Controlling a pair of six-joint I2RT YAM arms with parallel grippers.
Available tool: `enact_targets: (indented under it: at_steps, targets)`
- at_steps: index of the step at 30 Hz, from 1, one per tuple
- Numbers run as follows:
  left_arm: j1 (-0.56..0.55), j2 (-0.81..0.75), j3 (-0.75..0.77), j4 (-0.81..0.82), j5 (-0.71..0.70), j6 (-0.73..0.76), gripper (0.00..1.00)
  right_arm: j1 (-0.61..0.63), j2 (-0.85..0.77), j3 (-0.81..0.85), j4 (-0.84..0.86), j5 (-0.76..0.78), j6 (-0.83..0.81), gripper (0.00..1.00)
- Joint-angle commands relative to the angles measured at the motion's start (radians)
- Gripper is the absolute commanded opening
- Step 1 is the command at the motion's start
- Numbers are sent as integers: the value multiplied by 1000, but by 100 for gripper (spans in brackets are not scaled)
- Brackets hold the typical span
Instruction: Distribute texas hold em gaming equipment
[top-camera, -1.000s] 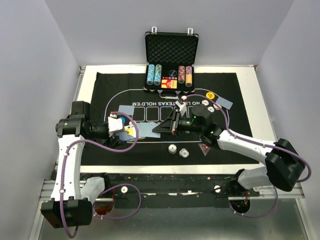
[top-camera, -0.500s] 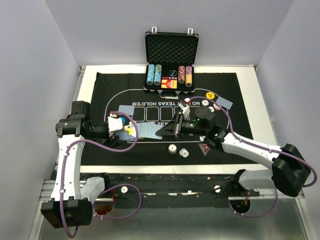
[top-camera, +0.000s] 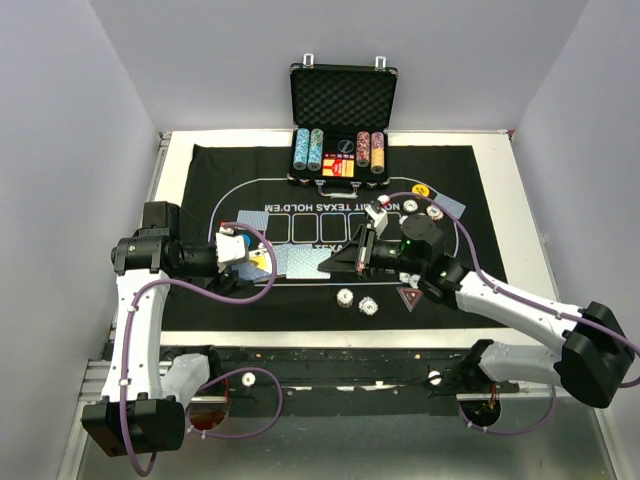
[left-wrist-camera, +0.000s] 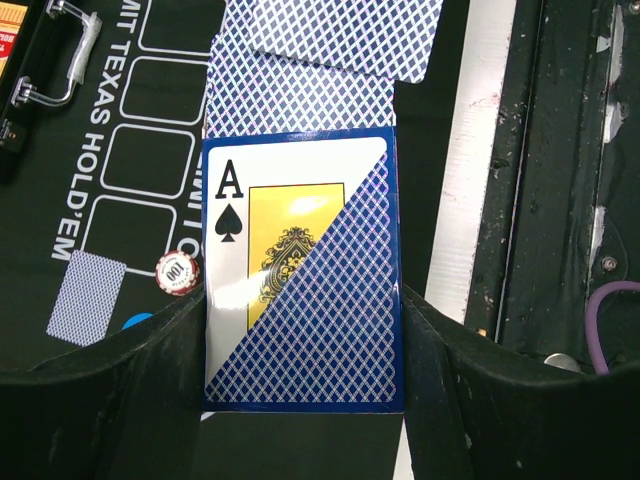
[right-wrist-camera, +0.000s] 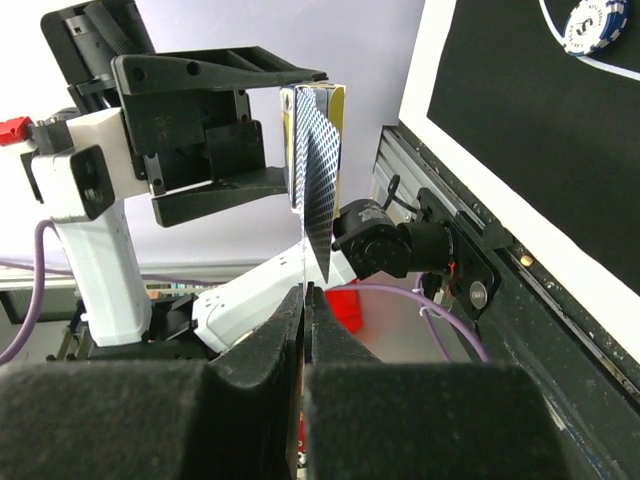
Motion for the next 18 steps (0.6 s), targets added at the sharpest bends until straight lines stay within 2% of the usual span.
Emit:
enact_targets:
  at_steps: [1, 11, 18]
  targets:
    - [1, 0, 27, 19, 70, 3, 47, -7, -31, -29, -31, 13, 3, 9]
    - [0, -1, 22, 18, 79, -3, 47, -11, -23, -26, -8, -24, 3, 9]
    - [0, 14, 19, 21, 85, -11, 46, -14, -43, -26, 72, -58, 9, 9]
